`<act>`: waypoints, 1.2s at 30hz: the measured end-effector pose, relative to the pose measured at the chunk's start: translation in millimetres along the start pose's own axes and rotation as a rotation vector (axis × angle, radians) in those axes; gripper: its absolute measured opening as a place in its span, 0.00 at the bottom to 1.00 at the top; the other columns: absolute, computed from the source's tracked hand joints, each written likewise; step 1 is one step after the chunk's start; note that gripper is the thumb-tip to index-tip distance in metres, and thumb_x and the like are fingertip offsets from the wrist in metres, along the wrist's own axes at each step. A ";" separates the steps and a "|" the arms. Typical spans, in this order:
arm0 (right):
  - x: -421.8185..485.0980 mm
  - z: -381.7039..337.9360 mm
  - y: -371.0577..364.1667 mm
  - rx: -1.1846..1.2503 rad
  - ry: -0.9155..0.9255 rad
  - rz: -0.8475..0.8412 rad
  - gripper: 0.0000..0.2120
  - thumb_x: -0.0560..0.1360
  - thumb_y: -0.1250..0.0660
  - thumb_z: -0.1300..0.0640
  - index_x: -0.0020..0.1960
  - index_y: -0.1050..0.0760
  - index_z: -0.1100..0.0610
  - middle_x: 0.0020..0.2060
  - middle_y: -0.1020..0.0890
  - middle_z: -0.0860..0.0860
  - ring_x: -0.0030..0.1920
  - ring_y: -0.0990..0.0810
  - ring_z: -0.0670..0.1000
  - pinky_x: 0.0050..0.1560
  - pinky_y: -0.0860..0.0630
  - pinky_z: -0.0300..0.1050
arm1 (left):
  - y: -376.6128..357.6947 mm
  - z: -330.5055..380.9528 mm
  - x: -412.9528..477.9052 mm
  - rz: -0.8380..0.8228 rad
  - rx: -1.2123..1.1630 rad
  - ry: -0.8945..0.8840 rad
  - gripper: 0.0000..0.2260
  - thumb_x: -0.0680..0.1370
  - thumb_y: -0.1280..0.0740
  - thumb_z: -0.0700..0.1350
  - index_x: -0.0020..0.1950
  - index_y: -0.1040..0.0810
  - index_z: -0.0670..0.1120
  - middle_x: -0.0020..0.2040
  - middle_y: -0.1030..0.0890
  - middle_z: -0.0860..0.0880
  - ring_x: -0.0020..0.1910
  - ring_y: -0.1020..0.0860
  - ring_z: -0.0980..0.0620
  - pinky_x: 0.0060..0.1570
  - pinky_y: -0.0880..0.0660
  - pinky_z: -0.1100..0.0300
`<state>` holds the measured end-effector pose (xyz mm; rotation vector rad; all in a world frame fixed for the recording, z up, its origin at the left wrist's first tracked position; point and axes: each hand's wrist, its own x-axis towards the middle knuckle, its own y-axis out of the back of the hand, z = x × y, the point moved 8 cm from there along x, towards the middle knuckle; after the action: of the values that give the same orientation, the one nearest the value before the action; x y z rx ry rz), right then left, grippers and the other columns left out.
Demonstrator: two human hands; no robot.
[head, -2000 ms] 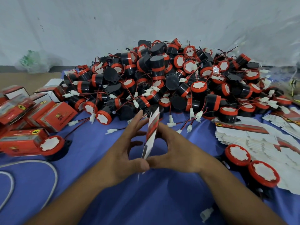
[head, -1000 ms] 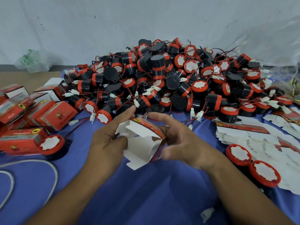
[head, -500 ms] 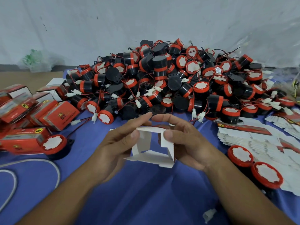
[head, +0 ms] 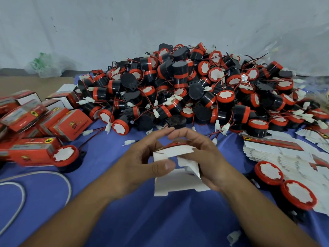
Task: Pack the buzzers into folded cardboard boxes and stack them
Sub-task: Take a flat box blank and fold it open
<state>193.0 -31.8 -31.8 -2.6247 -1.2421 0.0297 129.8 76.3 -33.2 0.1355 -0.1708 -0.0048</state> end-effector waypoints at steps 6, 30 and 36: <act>-2.4 -11.1 -11.7 -0.323 0.208 -0.007 0.11 0.71 0.32 0.63 0.53 0.19 0.56 0.43 0.16 0.43 0.43 0.19 0.42 0.43 0.25 0.33 | 11.6 0.3 -1.6 0.348 0.068 0.018 0.14 0.74 0.30 0.36 0.56 0.17 0.50 0.49 0.16 0.40 0.50 0.18 0.40 0.51 0.21 0.45; 5.8 7.0 -17.5 -0.197 0.082 -0.051 0.24 0.77 0.41 0.31 0.68 0.25 0.40 0.68 0.22 0.46 0.70 0.26 0.48 0.69 0.30 0.45 | 24.3 11.6 -7.1 0.472 -0.031 -0.205 0.15 0.76 0.37 0.43 0.53 0.19 0.63 0.51 0.18 0.61 0.50 0.20 0.59 0.48 0.23 0.64; 2.3 9.3 -11.6 -0.218 -0.027 -0.026 0.19 0.73 0.43 0.27 0.53 0.19 0.31 0.52 0.17 0.33 0.58 0.21 0.34 0.58 0.28 0.28 | 14.9 16.7 -12.9 0.501 0.405 -0.162 0.14 0.80 0.40 0.49 0.62 0.23 0.60 0.57 0.19 0.63 0.57 0.22 0.62 0.50 0.28 0.71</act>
<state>184.5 -21.1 -38.1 -2.7985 -1.3591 -0.0791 114.2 89.0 -17.1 0.4943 -0.3635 0.5212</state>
